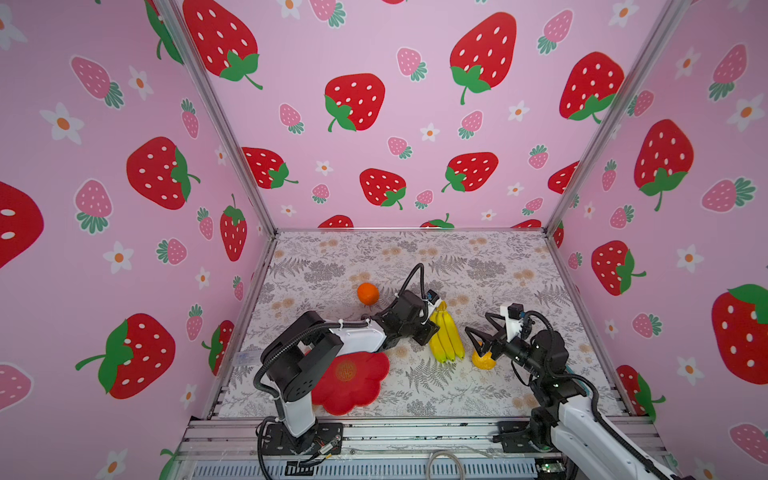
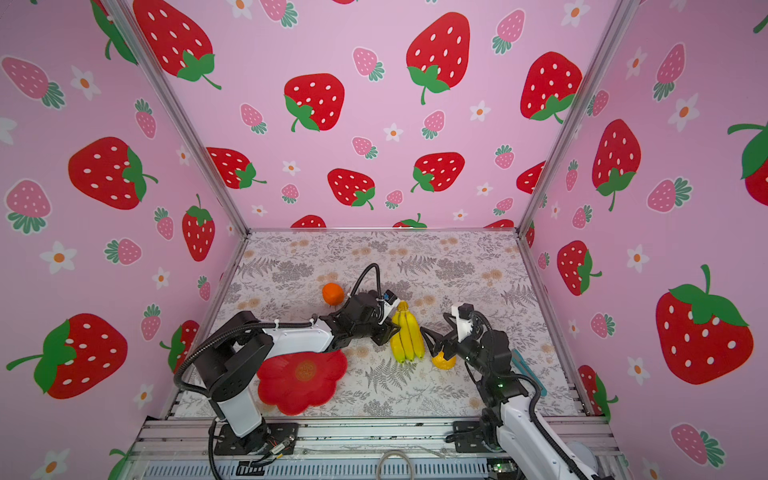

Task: Place and organize the fake fruits in the fruit bowl

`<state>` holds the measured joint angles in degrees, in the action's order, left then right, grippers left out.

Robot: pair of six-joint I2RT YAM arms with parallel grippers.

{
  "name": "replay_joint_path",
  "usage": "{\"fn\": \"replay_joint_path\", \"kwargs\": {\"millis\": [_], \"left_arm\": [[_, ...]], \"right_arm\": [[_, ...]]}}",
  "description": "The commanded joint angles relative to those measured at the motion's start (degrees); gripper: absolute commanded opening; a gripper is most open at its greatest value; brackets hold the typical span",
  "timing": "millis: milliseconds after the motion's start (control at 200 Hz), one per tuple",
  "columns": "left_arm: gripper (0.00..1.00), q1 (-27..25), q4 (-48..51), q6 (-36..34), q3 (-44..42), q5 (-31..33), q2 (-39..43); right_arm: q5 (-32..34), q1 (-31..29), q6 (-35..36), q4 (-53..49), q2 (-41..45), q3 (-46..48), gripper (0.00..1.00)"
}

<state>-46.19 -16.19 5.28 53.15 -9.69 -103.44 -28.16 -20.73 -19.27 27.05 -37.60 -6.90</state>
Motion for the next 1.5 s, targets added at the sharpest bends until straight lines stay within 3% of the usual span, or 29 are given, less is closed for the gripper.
{"fn": "replay_joint_path", "kwargs": {"millis": [0,205,335,395,510,665,830,1011,1201,1346,1496], "left_arm": [[0.48,-0.16,0.02,-2.38,5.48,0.91,-1.04],[0.50,-0.21,1.44,-2.71,5.68,3.82,-1.40],[0.55,-0.17,-0.74,-5.03,4.86,2.16,-1.32],[0.56,0.13,0.54,-6.50,6.65,-1.90,-2.49],[0.57,0.05,2.18,-6.70,8.34,-4.63,-3.51],[0.57,-0.17,-0.99,-1.12,2.05,-0.15,3.15],[0.57,-0.38,10.36,2.61,1.52,3.05,8.25],[0.57,-2.22,14.11,4.63,-0.49,4.70,9.51],[0.57,-2.53,13.20,7.08,-3.07,9.60,11.74],[0.57,-2.57,13.78,7.55,-3.52,9.72,13.92],[0.58,-2.52,14.49,7.66,-4.17,8.84,16.18]], "right_arm": [[-0.15,-0.20,1.12,-0.59,0.78,0.41,0.99],[-0.26,-0.24,1.33,0.26,-0.51,0.18,0.99],[-0.73,-0.26,1.41,1.08,-1.71,0.19,0.99],[-0.64,-0.22,1.36,1.01,-2.05,0.09,0.99],[7.04,-0.26,0.55,-3.46,-2.67,-1.08,0.99],[9.34,-0.25,1.02,-5.09,-7.55,-3.22,0.99],[6.72,-1.12,1.42,-4.73,-16.83,-6.48,0.96],[10.60,-5.62,0.59,-2.23,-22.93,-8.10,0.96],[13.83,-7.57,-0.06,0.00,-31.56,-10.95,0.88],[15.63,-7.92,-0.47,4.41,-35.95,-11.86,0.85],[15.80,-8.01,0.53,2.93,-40.56,-15.28,0.69]]}}
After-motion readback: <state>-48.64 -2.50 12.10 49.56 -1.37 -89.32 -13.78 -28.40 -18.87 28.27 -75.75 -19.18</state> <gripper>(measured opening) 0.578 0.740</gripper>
